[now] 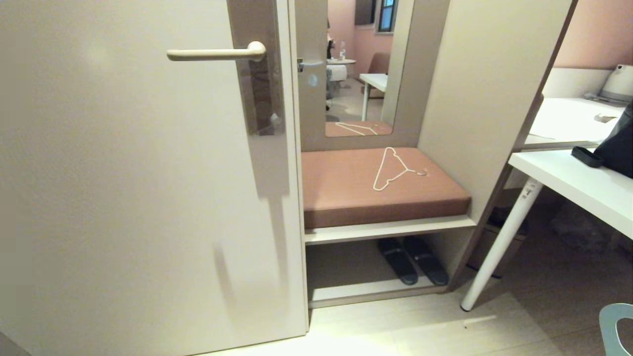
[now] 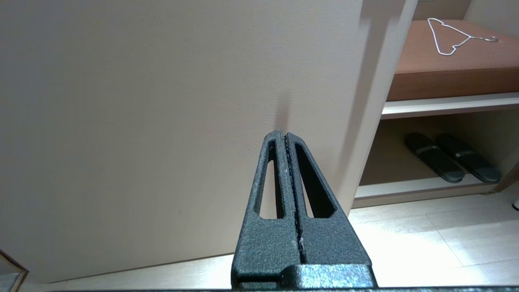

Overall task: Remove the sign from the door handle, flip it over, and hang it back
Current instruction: Hand it to the other hand

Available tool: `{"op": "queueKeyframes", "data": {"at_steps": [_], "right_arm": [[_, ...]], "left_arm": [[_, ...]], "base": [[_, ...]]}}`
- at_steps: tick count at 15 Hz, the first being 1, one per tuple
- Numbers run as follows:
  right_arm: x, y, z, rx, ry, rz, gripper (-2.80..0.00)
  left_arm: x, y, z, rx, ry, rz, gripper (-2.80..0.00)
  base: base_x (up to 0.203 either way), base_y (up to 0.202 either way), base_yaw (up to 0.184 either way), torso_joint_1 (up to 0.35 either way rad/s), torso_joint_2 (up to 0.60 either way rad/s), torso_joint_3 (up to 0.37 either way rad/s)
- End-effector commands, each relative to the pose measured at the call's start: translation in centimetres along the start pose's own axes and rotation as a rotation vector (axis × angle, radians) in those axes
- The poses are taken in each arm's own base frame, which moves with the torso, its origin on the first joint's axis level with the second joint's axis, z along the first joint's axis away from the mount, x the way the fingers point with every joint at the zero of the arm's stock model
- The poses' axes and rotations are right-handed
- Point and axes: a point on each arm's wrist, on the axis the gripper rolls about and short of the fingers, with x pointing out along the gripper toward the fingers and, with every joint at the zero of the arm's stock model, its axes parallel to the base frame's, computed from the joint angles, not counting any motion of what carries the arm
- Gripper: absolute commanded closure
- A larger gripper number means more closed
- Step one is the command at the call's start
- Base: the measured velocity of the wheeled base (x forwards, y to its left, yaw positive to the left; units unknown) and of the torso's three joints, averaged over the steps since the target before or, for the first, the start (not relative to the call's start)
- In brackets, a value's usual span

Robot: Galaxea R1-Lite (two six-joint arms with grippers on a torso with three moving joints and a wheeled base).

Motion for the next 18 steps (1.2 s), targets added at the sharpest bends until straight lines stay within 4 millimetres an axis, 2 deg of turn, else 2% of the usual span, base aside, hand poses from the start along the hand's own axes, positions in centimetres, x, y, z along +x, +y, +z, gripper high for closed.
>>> {"op": "queueKeyframes", "data": {"at_steps": [1,15,18], "right_arm": [[0.01,0.0,0.0,-0.002,0.001,0.001,0.0],[-0.02,-0.01,0.07,0.032,0.0,-0.004,0.0],[-0.18,-0.08,0.9,0.031,-0.011,-0.007,0.0]], "left_arm": [[0.01,0.0,0.01,0.0,0.001,-0.001,0.0],[0.01,0.0,0.01,0.003,0.001,0.0,0.0],[0.01,0.0,0.01,0.003,0.001,0.0,0.0]], "base": [[0.0,0.0,0.0,0.0,0.0,0.0],[0.0,0.0,0.0,0.0,0.0,0.0],[0.0,0.0,0.0,0.0,0.0,0.0]]}}
